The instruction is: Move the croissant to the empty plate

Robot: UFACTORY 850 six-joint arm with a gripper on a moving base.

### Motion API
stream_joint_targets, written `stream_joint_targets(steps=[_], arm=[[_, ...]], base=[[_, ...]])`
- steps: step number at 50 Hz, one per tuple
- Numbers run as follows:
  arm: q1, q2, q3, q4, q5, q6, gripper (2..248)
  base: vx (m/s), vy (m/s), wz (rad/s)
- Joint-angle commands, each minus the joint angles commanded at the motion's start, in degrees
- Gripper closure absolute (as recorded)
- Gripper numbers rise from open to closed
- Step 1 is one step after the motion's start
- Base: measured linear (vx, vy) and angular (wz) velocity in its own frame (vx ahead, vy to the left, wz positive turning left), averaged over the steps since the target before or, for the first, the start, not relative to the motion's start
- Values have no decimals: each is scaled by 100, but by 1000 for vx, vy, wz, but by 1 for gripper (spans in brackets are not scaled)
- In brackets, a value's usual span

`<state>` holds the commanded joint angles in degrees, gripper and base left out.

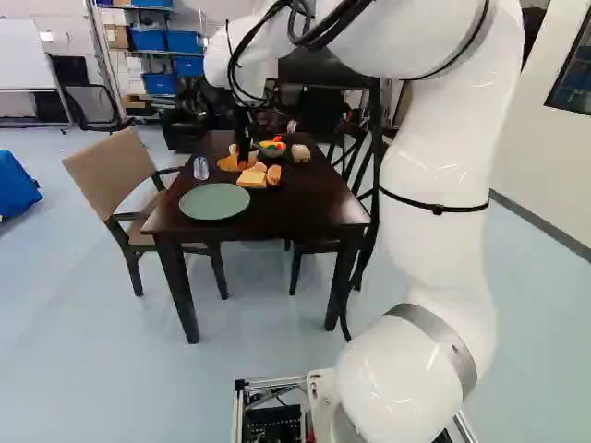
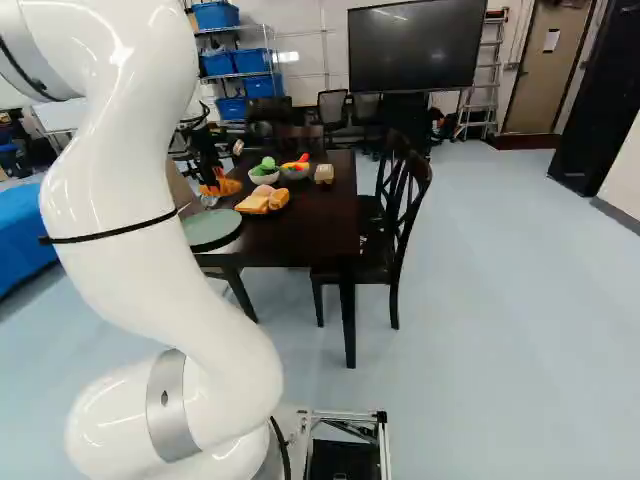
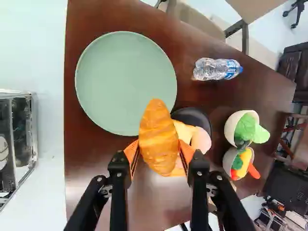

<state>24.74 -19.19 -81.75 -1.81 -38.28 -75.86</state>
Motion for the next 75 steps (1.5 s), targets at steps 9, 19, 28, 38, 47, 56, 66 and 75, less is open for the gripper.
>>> stream_joint_targets(steps=[9, 19, 28, 38, 47, 56, 66, 75], arm=[[83, -55, -69, 0, -162, 0, 117], [170, -120, -150, 0, -344, 0, 117], [240, -252, -266, 0, -507, 0, 117], [313, -515, -454, 0, -671, 0, 117], [370, -769, -639, 0, -671, 0, 117], [409, -993, -789, 0, -671, 0, 117], [433, -1212, -918, 0, -671, 0, 117], [433, -1340, -940, 0, -671, 0, 117]], base=[[0, 0, 0], [0, 0, 0], [0, 0, 0], [0, 0, 0], [0, 0, 0], [0, 0, 0], [0, 0, 0], [0, 0, 0]])
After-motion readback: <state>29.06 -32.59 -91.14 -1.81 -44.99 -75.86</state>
